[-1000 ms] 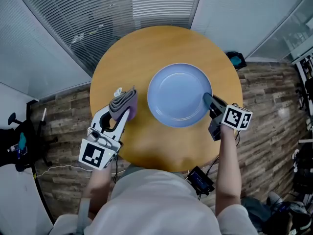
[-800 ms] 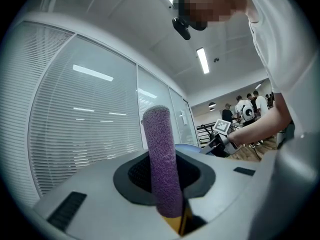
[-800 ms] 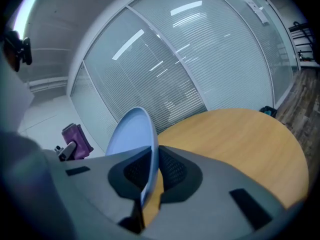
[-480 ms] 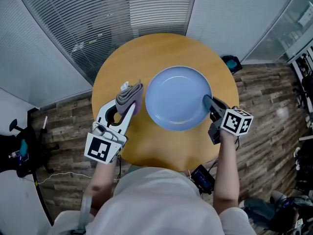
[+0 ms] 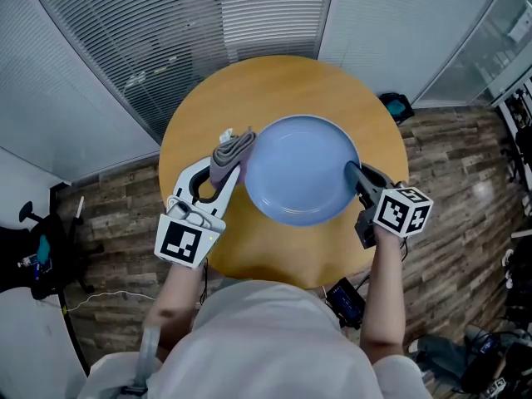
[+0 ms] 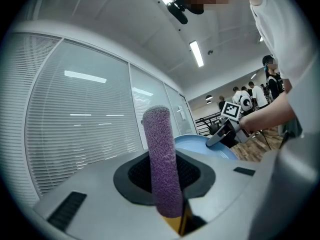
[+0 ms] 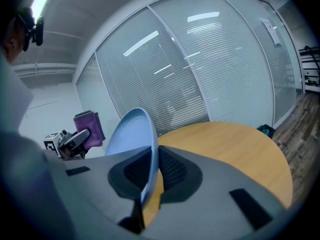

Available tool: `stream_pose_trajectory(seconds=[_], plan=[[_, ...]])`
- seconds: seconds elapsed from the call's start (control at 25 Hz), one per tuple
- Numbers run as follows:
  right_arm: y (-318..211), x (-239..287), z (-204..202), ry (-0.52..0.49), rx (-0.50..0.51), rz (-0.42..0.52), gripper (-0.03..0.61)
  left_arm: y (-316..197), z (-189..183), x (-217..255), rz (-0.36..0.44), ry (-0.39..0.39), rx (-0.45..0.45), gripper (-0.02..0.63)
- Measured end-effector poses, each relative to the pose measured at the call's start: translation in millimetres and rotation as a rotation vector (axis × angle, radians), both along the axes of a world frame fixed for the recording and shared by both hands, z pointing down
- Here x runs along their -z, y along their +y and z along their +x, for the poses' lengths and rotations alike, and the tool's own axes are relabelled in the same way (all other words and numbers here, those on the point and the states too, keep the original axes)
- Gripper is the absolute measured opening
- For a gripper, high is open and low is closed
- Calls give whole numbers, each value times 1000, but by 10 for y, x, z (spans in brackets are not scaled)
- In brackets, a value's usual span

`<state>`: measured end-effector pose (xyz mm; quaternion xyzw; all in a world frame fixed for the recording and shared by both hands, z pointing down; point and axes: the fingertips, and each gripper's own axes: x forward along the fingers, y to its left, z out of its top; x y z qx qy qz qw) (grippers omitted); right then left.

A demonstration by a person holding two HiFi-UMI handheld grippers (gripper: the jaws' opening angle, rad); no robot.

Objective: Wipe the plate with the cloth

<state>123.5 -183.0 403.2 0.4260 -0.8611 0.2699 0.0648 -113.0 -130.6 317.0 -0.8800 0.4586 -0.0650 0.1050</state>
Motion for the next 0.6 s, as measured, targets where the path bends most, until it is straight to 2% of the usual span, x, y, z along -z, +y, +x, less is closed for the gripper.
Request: stream_pose_trajectory(seconds=[0.28, 0.6], plan=[[62, 71, -102, 36, 15, 24, 32, -25, 141, -38, 17, -77, -26, 80], [181, 168, -198, 90, 35, 54, 32, -78, 268, -123, -20, -132, -33, 80]])
